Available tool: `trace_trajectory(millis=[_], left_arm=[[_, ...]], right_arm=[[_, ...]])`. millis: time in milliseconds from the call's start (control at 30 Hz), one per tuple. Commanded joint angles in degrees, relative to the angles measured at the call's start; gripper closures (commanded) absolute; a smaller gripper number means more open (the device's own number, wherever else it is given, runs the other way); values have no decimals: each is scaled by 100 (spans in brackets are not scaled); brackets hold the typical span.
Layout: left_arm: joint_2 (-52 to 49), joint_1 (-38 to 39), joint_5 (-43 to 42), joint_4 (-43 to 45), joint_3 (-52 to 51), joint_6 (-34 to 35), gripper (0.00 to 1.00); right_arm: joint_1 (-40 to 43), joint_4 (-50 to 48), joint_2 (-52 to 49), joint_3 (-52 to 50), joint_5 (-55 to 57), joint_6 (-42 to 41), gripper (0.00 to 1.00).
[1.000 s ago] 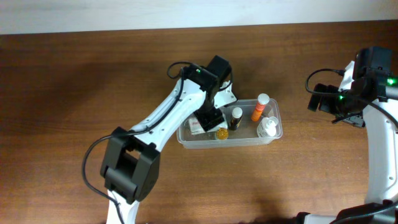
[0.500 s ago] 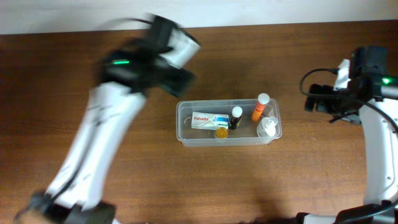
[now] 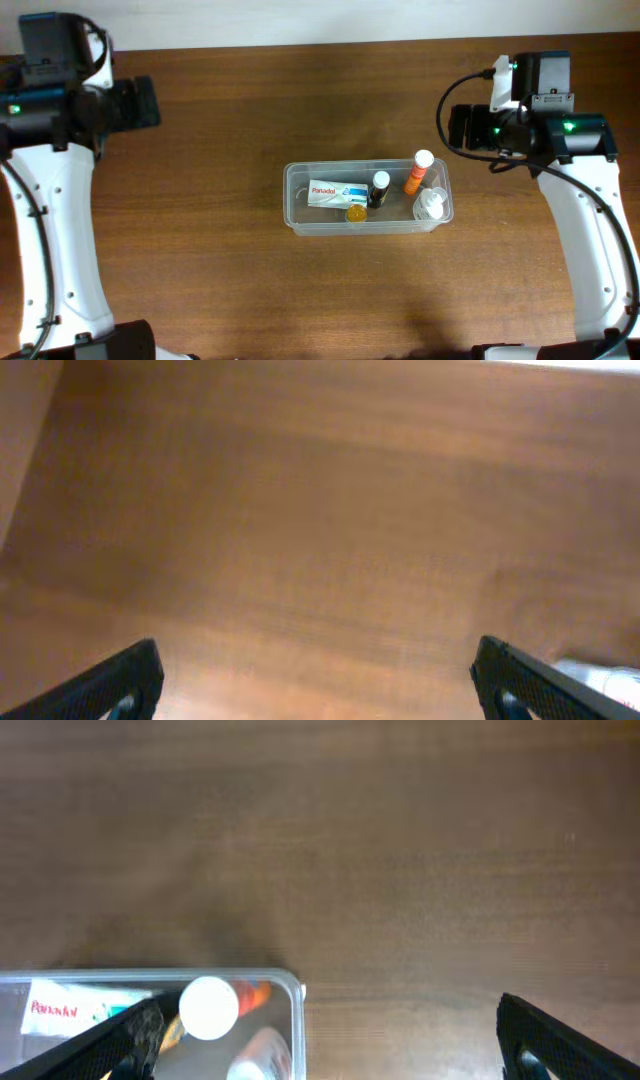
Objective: Pack container
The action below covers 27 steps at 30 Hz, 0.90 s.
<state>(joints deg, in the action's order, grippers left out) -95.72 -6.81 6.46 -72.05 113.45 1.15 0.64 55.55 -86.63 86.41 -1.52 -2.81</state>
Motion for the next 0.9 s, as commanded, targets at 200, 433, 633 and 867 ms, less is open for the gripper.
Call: trace_trajectory(millis=[200, 433, 633, 867], left_arm=[[1499, -7, -17, -164, -562, 26, 1], [4164, -7, -98, 1134, -3429, -208, 1], [6109, -7, -107, 1998, -5639, -201, 1], [6863, -7, -105, 485, -6290, -203, 1]], right_arm=[[-28, 507, 1375, -155, 116, -107, 2], [-28, -369, 3792, -2260, 660, -444, 2], [-26, -610, 5613, -3856, 824, -457, 2], [-26, 151, 6314, -4618, 824, -457, 2]])
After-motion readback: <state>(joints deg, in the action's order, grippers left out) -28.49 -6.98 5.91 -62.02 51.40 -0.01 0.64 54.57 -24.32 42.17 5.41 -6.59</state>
